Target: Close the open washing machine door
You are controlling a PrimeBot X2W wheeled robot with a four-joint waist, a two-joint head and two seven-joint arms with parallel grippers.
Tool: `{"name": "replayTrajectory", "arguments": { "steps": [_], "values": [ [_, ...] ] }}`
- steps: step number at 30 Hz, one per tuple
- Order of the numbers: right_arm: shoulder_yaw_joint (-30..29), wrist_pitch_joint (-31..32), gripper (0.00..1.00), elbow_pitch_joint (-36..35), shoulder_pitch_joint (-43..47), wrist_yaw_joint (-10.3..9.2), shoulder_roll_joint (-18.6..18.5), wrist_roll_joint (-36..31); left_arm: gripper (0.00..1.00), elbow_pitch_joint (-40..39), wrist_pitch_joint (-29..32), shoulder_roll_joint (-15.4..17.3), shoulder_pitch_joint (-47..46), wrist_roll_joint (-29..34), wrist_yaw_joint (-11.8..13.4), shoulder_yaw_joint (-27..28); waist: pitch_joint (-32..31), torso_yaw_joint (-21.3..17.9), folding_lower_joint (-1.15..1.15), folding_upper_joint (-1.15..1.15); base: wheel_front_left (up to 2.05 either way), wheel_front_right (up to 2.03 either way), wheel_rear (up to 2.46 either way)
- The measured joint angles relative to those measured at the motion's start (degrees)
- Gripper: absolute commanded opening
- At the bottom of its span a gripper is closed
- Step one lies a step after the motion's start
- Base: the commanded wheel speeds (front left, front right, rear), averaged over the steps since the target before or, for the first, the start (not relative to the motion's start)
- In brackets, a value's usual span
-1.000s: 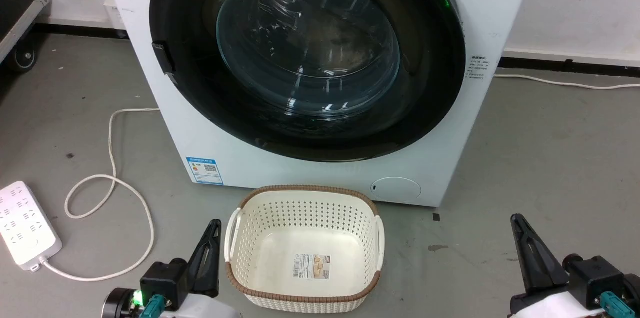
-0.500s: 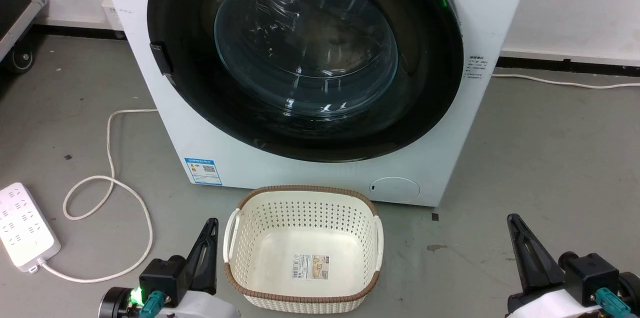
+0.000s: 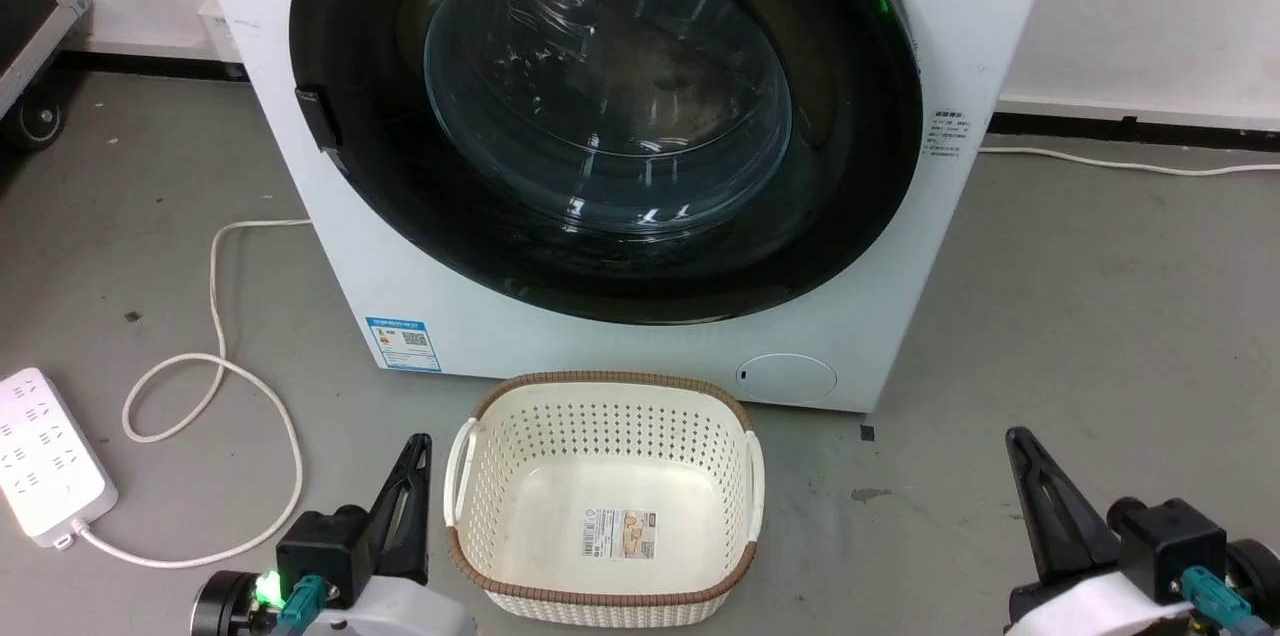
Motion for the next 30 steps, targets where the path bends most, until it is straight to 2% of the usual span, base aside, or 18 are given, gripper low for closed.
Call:
{"name": "replayTrajectory", "arguments": {
  "steps": [30],
  "values": [
    [1.3,3.3,0.00,-0.7,-1.0,0.00,0.0,0.4,0.00,-1.9,3.3,0.0,-0.2,1.3,1.3,1.0,0.0,-0.6,0.00,0.00,0.00,0.00,0.00]
  ]
}}
